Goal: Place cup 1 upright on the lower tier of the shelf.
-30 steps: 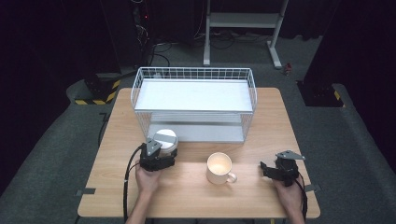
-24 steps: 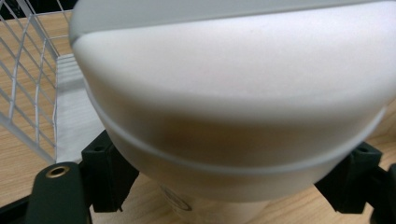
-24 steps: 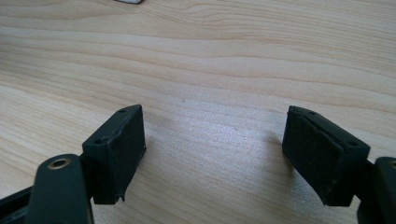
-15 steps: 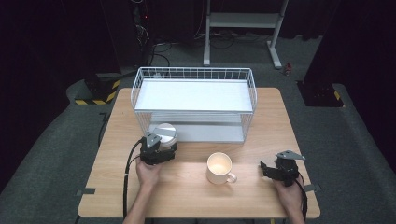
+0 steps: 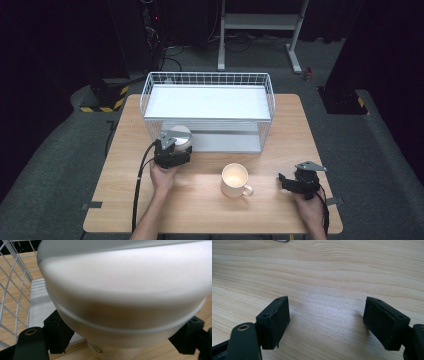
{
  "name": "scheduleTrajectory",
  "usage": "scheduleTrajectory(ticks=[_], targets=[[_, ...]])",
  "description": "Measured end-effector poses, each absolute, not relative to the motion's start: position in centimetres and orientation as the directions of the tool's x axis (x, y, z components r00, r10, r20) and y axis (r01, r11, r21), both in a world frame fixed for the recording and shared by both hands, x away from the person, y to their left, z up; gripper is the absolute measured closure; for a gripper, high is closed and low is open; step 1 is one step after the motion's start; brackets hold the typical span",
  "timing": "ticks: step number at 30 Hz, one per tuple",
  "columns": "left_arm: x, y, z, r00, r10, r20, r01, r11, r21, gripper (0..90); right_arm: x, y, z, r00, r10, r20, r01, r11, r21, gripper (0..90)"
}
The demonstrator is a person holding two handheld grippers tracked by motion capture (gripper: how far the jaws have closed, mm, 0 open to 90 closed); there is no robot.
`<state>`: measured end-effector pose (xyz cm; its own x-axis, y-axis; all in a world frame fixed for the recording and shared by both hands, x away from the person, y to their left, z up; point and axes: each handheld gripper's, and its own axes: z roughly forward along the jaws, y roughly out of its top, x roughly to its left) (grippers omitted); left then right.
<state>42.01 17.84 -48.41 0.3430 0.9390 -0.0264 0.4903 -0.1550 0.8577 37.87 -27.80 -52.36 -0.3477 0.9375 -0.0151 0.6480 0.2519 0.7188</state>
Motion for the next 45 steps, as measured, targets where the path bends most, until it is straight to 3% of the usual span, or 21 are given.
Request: scheduleTrajectory(ticks=[35, 45], targets=[[44.2, 17.5, -49.0, 0.310, 0.951, -0.020, 0.484, -0.140, 0.864, 19.0, 37.9, -27.8, -52.4, -0.348, 0.937, -0.015, 0.648, 0.252, 0.719, 21.1], [44.2, 18.0, -48.8, 0.301, 0.952, -0.052, 0.508, -0.114, 0.854, 9.5, 37.8, -27.8, -52.4, -0.351, 0.936, -0.018, 0.646, 0.256, 0.719, 21.1]])
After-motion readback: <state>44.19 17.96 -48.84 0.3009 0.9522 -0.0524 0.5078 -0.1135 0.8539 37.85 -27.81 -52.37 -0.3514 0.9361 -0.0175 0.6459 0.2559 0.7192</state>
